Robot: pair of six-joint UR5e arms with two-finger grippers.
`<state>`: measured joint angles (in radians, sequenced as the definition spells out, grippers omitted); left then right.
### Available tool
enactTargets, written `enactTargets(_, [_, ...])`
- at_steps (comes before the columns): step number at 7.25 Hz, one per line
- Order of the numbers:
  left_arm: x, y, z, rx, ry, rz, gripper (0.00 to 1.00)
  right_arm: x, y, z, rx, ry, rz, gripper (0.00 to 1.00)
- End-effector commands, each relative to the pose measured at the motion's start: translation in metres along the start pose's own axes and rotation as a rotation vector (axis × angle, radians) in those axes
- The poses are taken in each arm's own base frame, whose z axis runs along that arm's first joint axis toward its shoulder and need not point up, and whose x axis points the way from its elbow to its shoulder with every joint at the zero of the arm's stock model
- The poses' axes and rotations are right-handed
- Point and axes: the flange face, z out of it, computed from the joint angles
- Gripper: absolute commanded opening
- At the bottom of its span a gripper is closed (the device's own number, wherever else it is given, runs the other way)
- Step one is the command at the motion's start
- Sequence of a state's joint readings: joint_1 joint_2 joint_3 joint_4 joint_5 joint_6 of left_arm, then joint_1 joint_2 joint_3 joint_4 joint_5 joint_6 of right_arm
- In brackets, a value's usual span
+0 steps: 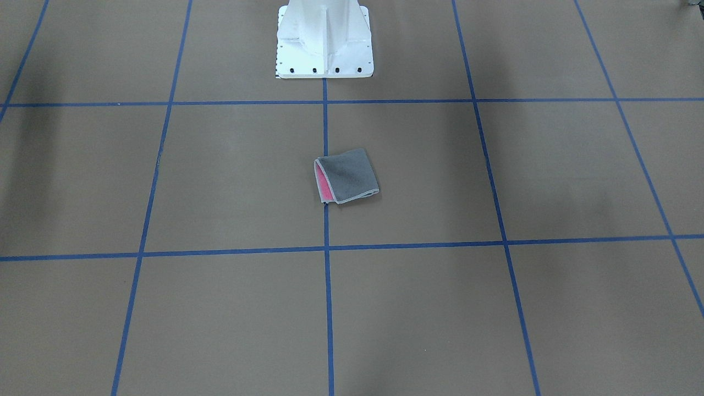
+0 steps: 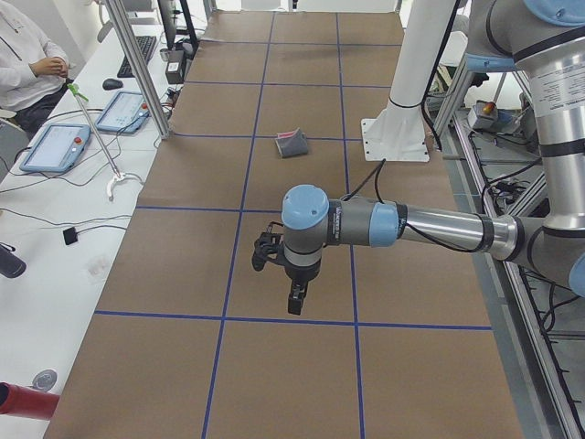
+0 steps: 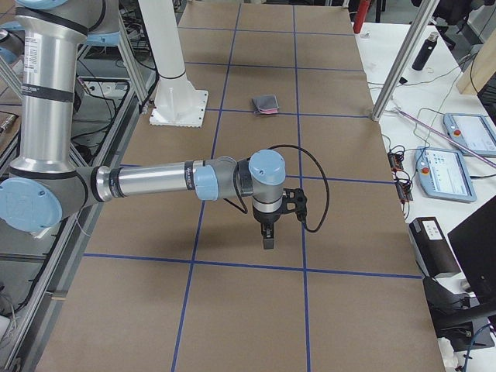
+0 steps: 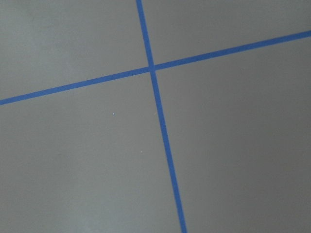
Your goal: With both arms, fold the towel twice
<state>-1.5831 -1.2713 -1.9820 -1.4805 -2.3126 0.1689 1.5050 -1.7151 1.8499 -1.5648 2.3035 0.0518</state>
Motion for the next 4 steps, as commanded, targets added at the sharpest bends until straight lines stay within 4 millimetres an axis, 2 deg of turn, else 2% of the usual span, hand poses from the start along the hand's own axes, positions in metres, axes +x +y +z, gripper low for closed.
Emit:
enactTargets(1, [-0.006,0.000,0.001,0.018,0.066,-0.028,1.00,-0.001,-0.001,0.000,0.001,-0.001,-0.003,1.00])
enactTargets(2, [-0.006,-0.008,-0.010,0.045,0.062,-0.020,1.00,-0.001,-0.001,0.000,0.001,-0.001,-0.001,1.00])
enactTargets(4, [-0.007,-0.009,-0.011,0.046,0.057,-0.021,1.00,0.000,-0.001,0.000,0.001,0.001,-0.003,1.00])
